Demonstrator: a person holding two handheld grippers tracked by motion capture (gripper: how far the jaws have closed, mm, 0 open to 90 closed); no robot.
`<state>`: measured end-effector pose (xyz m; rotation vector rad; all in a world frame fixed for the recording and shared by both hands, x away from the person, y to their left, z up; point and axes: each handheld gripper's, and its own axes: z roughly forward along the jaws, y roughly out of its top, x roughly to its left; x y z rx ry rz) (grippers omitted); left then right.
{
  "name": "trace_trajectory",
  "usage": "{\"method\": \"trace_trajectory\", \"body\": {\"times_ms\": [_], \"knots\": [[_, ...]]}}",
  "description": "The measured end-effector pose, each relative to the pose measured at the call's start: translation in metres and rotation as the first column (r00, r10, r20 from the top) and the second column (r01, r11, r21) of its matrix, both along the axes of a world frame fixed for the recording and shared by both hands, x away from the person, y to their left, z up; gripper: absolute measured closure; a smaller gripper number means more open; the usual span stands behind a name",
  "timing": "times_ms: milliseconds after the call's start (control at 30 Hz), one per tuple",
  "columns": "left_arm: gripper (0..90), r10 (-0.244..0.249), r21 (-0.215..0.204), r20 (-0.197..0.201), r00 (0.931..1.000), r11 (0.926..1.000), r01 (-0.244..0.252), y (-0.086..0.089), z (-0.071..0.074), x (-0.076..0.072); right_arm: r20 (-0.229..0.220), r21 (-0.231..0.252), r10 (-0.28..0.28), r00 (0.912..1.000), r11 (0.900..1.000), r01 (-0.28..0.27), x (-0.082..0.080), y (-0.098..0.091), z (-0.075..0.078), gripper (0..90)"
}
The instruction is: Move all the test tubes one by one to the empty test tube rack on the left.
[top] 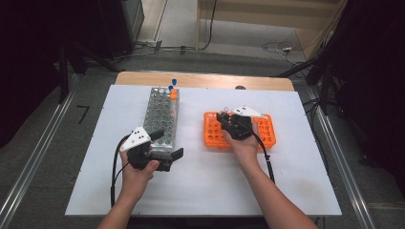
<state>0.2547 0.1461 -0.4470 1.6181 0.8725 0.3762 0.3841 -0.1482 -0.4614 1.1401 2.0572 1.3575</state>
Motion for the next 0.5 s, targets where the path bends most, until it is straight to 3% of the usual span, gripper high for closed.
{"method": "trace_trajectory", "body": {"times_ms": [267,500], "knots": [[0.0,-0.016,0.020,0.003,0.9999,0.9997,0.016,-0.011,0.000,0.000,0.025,0.034,0.084,0.9962,0.9958,-0.084,-0.023,-0.017,0.013,73.7],[3.1,-0.027,0.040,0.019,0.9995,0.9988,0.026,-0.024,0.003,-0.003,0.016,0.056,0.175,0.9845,0.9829,-0.176,-0.049,-0.035,0.015,73.7]]}}
